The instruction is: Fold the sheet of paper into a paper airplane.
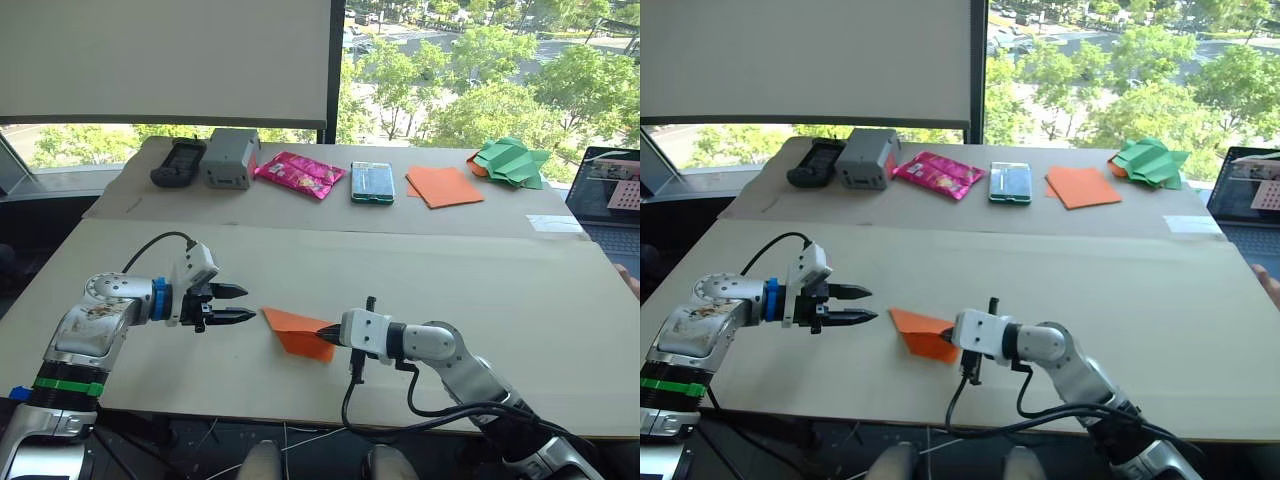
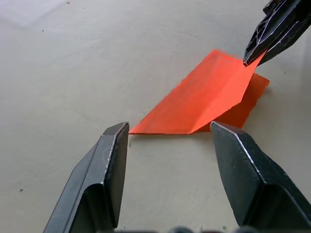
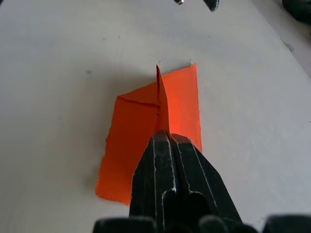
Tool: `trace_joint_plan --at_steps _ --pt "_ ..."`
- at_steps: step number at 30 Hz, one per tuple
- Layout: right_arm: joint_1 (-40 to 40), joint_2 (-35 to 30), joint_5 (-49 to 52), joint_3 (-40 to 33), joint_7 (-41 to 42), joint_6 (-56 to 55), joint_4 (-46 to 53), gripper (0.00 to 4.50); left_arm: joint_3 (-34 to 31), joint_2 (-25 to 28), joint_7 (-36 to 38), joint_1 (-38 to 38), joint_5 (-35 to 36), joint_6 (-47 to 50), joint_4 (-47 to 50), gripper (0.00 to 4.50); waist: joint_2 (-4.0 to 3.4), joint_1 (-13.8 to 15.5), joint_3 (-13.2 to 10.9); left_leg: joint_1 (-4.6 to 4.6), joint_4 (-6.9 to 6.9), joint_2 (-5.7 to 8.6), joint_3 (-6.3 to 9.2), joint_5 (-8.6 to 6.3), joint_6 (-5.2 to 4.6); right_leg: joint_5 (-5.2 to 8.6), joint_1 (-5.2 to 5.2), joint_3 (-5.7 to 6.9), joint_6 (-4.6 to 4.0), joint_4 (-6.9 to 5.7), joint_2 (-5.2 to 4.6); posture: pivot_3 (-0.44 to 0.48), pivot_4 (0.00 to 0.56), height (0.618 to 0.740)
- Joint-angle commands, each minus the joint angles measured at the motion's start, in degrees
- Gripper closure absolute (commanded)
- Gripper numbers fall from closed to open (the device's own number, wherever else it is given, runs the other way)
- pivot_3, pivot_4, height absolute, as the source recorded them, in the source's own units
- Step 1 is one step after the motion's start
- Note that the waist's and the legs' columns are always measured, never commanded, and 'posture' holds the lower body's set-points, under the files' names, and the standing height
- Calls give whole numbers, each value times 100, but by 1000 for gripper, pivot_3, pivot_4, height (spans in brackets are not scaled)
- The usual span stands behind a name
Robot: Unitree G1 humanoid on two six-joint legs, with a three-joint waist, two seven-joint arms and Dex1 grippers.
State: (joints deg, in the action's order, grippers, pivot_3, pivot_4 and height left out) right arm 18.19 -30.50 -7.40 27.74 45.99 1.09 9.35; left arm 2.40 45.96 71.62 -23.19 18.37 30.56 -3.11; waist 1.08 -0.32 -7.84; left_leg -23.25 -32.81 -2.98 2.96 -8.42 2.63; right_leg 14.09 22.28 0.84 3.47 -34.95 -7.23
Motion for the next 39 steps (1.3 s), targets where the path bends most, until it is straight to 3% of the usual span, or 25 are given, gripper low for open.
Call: trace_joint_plan --at_steps 1,7,11,15,20,31,39 --pt "114 -21 -403 104 -37 -450 97 4486 58 -13 27 -66 11 -93 -8 1638 0 -13 0 1 1 0 0 0 0 0 0 0 0 -1 0 0 150 702" --pt "1 78 -391 -8 -13 -419 146 4486 95 -279 -134 -283 126 41 48 1638 4 1 1 -2 -2 0 1 3 -4 0 -4 -1 0 0 1 0 150 702" --pt "-36 11 -346 -71 58 -497 185 3216 254 -340 -14 -379 28 -40 -95 1638 4 18 1 -1 -4 1 -1 18 -28 0 -6 -2 0 1 1 0 150 702" --pt "-41 -19 -293 -129 125 -456 205 1853 423 -415 89 -525 -65 -271 -308 2846 4 31 1 0 -3 0 0 19 -29 0 -5 -2 0 -1 2 0 150 702" --pt "-65 85 -74 -358 115 59 419 1841 672 -669 40 -890 -291 -646 -678 4455 5 67 1 -2 -5 1 0 21 -32 0 -6 -2 0 -2 2 0 150 702" --pt "-418 400 53 -689 -208 1164 1302 1841 1398 -1260 74 -1458 -1366 -2331 -2559 4455 5 99 4 -4 -10 2 -1 25 -40 -1 -8 -5 1 -3 6 0 150 702" --pt "-649 406 92 -648 -220 1562 1741 1841 1614 -1397 71 -1446 -1788 -3032 -3060 4455 -2 108 14 2 -11 1 -1 18 -28 -1 -13 -6 1 -4 6 0 150 702"
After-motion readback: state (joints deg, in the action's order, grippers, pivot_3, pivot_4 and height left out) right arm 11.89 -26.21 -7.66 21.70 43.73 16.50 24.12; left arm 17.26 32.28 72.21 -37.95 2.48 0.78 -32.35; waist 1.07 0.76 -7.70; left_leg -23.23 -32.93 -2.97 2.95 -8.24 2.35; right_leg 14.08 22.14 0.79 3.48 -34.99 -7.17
